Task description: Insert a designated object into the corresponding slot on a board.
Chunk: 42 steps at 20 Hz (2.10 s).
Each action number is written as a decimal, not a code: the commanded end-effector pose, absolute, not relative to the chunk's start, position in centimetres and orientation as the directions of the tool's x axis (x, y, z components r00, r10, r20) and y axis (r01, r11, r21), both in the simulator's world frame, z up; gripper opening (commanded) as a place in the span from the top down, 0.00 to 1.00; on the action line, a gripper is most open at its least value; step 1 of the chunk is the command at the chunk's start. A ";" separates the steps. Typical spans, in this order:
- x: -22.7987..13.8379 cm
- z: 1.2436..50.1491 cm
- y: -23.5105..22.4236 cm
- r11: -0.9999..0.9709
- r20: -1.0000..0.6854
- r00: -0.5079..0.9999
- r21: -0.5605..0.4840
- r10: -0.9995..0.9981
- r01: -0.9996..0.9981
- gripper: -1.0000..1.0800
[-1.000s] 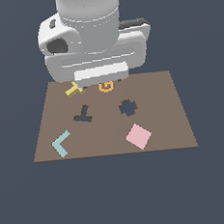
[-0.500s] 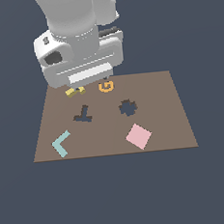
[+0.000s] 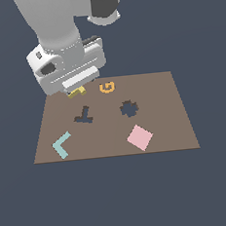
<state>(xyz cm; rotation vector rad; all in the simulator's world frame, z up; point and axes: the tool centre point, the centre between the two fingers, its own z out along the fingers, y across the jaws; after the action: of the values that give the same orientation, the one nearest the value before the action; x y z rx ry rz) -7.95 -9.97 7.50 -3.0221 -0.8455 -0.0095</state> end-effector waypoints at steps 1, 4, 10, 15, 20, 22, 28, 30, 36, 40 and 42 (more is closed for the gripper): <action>-8.3 6.8 -10.9 -0.833 0.005 0.833 -0.001 0.553 0.553 0.04; -8.6 6.1 -11.8 -0.812 0.004 0.812 -0.001 0.583 0.583 0.04; -8.9 5.2 -13.0 -0.784 0.001 0.784 -0.001 0.621 0.621 0.04; -9.0 5.0 -13.3 -0.777 0.000 0.777 0.000 0.630 0.630 0.04; -9.0 4.5 -13.3 -0.779 0.000 0.779 0.000 0.627 0.627 0.04; -9.0 3.8 -13.3 -0.778 0.000 0.778 0.000 0.629 0.629 0.04; -9.0 3.0 -13.3 -0.777 0.000 0.777 0.000 0.630 0.630 1.00; -9.0 3.0 -13.3 -0.777 0.000 0.777 0.000 0.630 0.630 1.00; -9.0 3.0 -13.3 -0.777 0.000 0.777 0.000 0.630 0.630 1.00; -8.9 3.3 -13.3 -0.777 0.000 0.777 0.001 0.630 0.630 1.00; -8.9 3.5 -13.3 -0.777 0.000 0.777 0.000 0.630 0.630 1.00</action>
<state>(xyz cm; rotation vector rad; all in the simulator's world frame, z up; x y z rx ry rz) -8.94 -13.31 3.35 -2.9614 -1.0492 0.0000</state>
